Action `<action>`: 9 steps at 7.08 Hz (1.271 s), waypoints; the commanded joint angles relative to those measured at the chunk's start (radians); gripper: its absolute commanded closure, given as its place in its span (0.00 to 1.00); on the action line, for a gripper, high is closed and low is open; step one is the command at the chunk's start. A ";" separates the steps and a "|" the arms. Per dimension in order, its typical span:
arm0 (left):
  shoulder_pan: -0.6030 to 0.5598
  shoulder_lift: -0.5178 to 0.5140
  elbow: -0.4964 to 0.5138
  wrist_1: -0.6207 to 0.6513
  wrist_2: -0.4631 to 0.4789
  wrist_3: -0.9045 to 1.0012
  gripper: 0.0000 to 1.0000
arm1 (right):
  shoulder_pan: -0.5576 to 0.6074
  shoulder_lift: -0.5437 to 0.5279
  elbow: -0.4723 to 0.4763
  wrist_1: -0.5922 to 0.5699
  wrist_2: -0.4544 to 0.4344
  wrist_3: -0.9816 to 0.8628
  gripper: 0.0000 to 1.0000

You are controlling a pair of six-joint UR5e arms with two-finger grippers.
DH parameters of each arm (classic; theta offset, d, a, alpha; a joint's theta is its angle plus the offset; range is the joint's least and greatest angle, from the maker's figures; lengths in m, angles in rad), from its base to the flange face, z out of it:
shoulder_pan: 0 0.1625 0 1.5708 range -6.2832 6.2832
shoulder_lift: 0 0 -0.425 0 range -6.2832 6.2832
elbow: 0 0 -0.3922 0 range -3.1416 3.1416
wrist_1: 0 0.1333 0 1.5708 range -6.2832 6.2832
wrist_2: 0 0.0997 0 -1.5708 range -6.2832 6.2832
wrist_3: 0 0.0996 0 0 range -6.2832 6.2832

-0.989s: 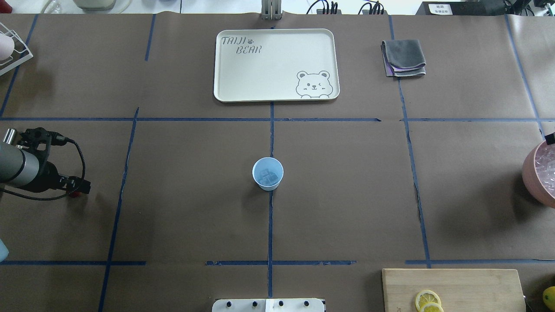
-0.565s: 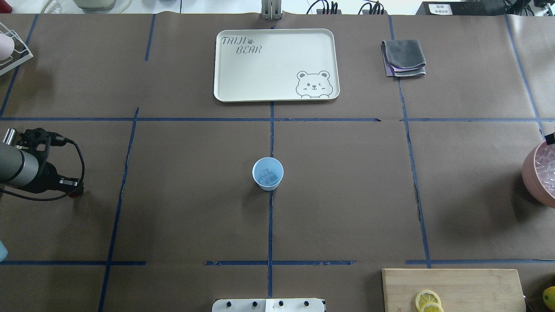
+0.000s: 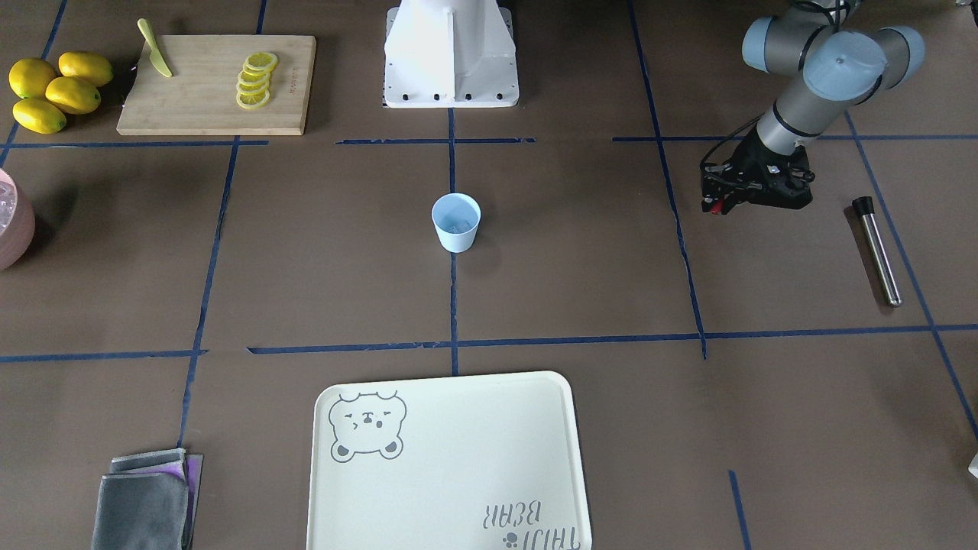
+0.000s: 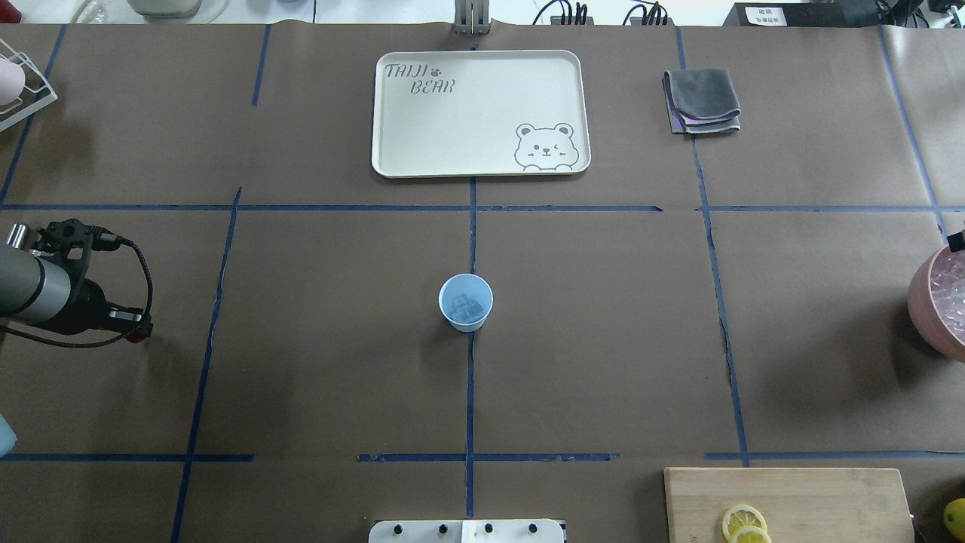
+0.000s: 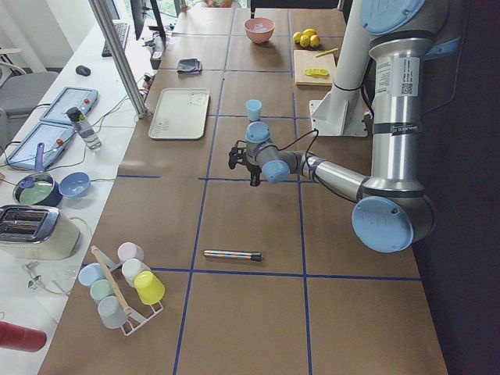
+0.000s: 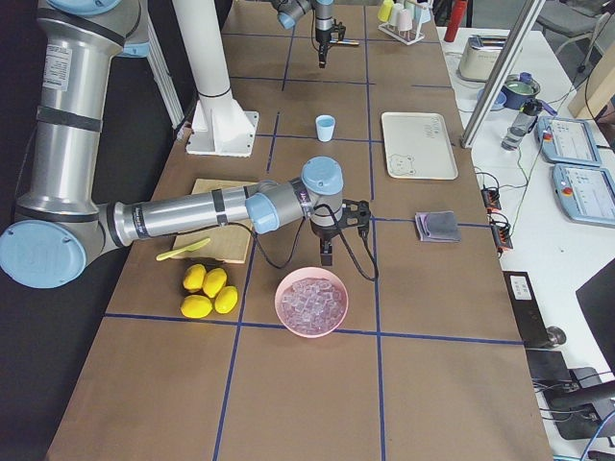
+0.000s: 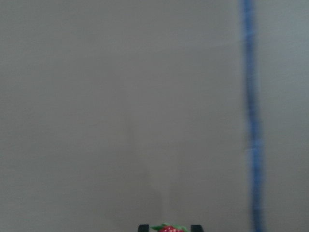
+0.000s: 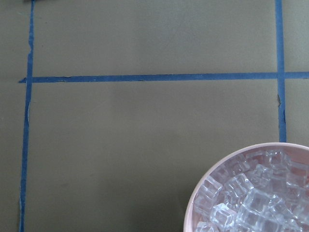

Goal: Mash ice and strawberries in cup
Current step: 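Carry the strawberry with the left gripper over the blue cup and release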

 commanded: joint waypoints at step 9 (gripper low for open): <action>0.220 -0.654 0.218 0.022 0.165 -0.331 0.92 | 0.000 0.001 -0.005 0.000 0.003 0.002 0.00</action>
